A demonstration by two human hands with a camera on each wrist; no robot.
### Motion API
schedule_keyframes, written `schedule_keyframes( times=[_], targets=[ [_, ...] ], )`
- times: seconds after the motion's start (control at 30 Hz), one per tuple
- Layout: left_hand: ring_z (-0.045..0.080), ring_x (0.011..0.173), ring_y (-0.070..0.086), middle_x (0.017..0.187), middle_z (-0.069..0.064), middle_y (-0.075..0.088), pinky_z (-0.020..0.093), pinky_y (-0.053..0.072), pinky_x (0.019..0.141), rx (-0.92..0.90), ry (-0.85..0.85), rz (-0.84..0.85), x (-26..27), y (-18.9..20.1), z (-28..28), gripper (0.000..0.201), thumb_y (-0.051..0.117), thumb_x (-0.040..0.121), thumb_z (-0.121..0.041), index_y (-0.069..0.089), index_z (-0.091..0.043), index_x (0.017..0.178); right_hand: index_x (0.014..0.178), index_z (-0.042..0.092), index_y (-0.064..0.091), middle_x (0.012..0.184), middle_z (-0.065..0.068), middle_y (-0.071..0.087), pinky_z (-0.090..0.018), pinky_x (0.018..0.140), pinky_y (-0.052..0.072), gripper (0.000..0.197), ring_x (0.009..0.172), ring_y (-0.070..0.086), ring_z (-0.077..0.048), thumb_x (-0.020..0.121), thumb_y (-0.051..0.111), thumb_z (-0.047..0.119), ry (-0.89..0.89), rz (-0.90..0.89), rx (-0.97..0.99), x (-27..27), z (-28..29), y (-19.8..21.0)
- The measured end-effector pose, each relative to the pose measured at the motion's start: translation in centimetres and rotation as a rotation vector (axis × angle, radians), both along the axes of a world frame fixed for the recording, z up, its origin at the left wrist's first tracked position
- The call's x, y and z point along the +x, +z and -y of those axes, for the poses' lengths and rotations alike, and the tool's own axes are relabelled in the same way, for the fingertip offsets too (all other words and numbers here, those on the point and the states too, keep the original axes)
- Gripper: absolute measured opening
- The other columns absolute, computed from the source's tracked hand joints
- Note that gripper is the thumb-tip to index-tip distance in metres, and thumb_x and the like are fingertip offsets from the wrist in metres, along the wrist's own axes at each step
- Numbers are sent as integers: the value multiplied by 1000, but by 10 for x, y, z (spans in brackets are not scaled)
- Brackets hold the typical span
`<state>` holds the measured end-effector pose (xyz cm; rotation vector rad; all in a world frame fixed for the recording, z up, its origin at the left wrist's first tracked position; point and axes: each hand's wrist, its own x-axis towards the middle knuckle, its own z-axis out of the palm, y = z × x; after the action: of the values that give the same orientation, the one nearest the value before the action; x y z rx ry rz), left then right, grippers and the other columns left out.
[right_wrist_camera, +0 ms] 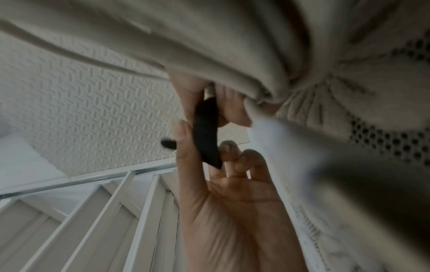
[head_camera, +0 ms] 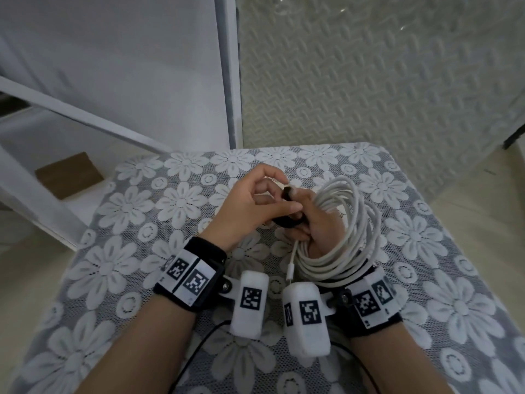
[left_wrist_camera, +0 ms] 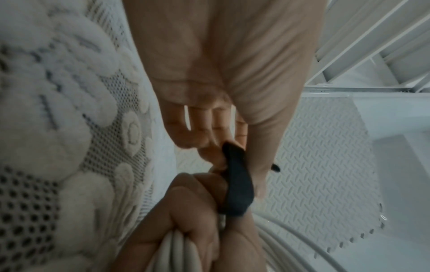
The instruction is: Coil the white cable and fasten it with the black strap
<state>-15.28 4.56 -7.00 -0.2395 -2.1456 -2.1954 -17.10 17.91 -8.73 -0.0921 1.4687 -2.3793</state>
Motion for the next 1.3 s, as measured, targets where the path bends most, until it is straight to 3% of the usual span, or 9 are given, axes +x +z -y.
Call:
schedule_keyframes(
  times=[0.13,0.23,0.53,0.73,0.93,1.07,1.13,1.2,1.3],
  targets=[
    [20,62,60,76,3,64,29,49,56,5,143,-41,-2,1,2,8,71,79,-8,67,-13,84,48,22,57,43,5,39,-12,32,18,50,31,24,-2,97,45,18,75,4,26,2,3,4],
    [8,59,59,74,-4,69,21,48,52,50,192,-19,-3,-1,5,9,65,84,-8,72,-12,88,63,15,52,47,7,43,-12,30,18,35,31,24,-1,97,45,19,98,66,-29,1,2,7],
    [8,64,62,74,3,68,17,49,53,304,351,20,-6,-7,19,12,60,89,-13,70,-7,91,68,14,40,51,6,51,-10,26,22,29,27,25,-1,97,39,11,154,212,-132,-6,-5,6],
    [19,74,71,81,9,74,25,58,66,421,306,59,-6,-7,19,15,52,94,-10,63,-3,87,88,7,55,51,3,51,-9,24,19,15,24,27,-1,87,42,16,133,289,-264,-11,-13,5],
    [22,70,72,77,11,74,22,57,60,400,424,52,-1,-10,26,12,53,94,-6,64,-1,92,90,5,70,38,3,44,-11,26,28,28,31,18,-1,81,52,25,99,283,-530,-18,-21,14],
    [26,71,73,79,17,73,26,58,59,306,436,116,-3,-11,27,14,59,91,-9,62,4,91,94,-5,69,56,-9,60,-17,37,44,31,37,41,-7,88,52,20,170,297,-757,-18,-14,19],
    [25,65,72,74,15,73,27,58,55,223,402,112,-3,-10,25,10,62,89,-8,62,-1,82,80,-1,73,66,-9,68,-20,47,53,38,47,58,-9,90,48,27,28,277,-658,-16,-4,19],
    [20,59,71,69,10,72,26,57,51,163,373,85,-3,-10,23,10,63,87,-5,62,-5,78,71,6,75,85,-11,74,-31,74,60,47,71,70,-15,94,44,33,-5,202,-548,-12,2,17],
    [17,59,69,75,9,73,24,57,53,95,311,12,-2,-7,20,5,64,85,-2,68,-5,87,71,12,75,103,-8,73,-36,94,49,54,96,69,-20,97,33,35,56,115,-390,-9,5,13]
  ],
)
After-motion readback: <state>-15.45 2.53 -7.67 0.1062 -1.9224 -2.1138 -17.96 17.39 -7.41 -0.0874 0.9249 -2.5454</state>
